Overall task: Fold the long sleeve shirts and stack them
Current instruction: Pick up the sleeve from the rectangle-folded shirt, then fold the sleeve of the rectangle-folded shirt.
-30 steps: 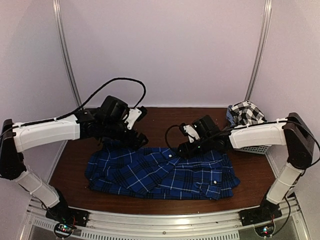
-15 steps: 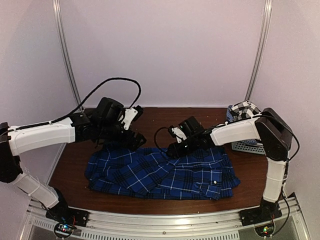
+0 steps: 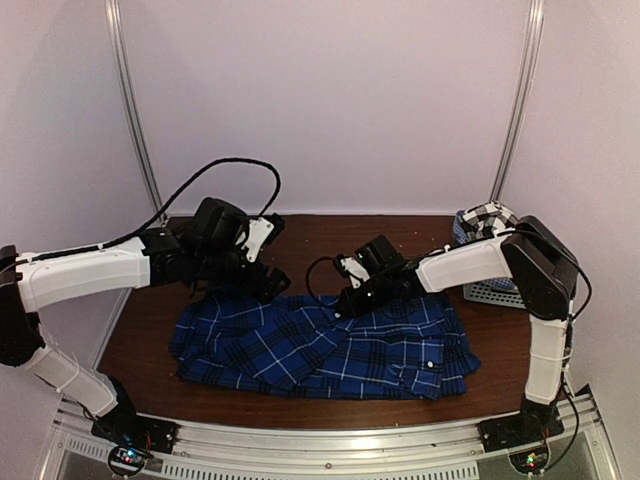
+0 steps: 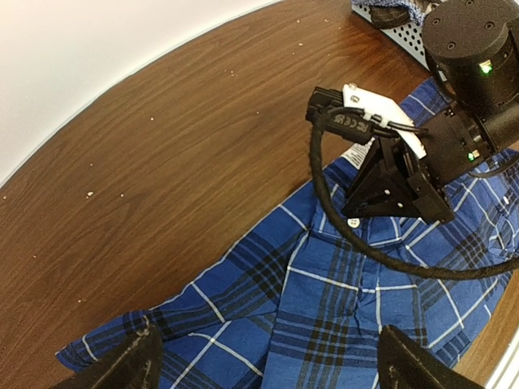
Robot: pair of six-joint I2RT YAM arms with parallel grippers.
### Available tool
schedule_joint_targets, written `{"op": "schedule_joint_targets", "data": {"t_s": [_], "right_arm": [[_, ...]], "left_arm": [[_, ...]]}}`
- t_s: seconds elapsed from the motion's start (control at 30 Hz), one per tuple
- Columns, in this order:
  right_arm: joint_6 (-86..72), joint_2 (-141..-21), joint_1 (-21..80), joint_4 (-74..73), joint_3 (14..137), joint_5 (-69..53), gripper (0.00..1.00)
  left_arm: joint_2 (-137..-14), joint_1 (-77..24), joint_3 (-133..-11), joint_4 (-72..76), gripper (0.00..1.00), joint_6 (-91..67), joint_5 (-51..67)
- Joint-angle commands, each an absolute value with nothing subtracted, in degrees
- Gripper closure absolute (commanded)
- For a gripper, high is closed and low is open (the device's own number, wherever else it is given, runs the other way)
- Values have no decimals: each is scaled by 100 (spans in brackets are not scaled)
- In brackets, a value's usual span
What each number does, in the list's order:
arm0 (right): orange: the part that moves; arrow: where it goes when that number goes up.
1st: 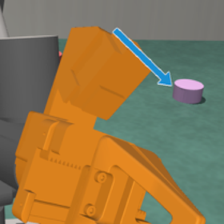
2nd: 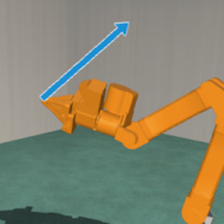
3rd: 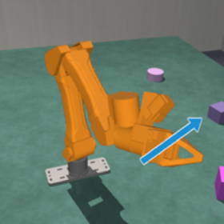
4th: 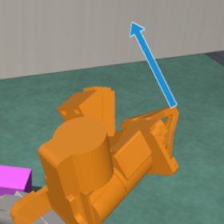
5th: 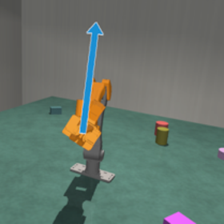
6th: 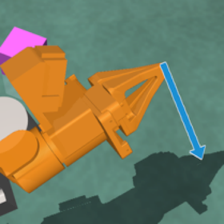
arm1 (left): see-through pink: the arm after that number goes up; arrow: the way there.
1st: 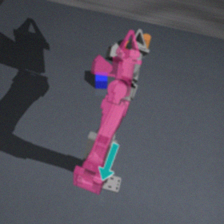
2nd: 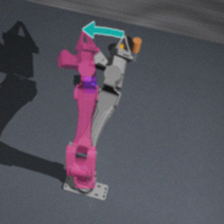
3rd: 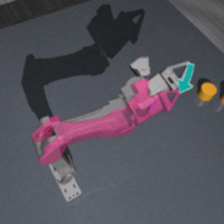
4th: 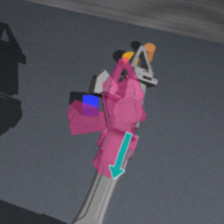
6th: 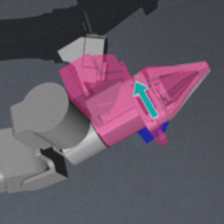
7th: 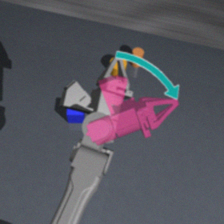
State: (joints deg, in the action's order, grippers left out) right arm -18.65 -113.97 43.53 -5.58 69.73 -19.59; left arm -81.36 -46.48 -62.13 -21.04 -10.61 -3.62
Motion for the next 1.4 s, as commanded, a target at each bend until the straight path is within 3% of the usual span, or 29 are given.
{"op": "schedule_joint_targets", "data": {"t_s": [0.0, 0.03, 0.53, 0.8, 1.37], "right_arm": [[-1907, -11205, 4377, -449, 7023, -1965, 96], [-1908, -11126, 4376, -465, 6975, -1923, 100], [-2112, -8987, 3453, -967, 5446, -981, 100], [-1989, -8872, 2975, -960, 5026, -774, 100], [-2195, -8697, 2935, -1303, 4685, -156, 100]], "left_arm": [[-8051, -4605, -6144, -1860, 6, -1102, -566], [-8051, -4601, -6144, -1863, 6, -1121, -604], [-8222, -4474, -6079, -1857, 4, -1281, -778], [-8471, -4445, -5920, -1796, 4, -1410, -826], [-8973, -4447, -5519, -1522, 4, -1605, -798]]}}
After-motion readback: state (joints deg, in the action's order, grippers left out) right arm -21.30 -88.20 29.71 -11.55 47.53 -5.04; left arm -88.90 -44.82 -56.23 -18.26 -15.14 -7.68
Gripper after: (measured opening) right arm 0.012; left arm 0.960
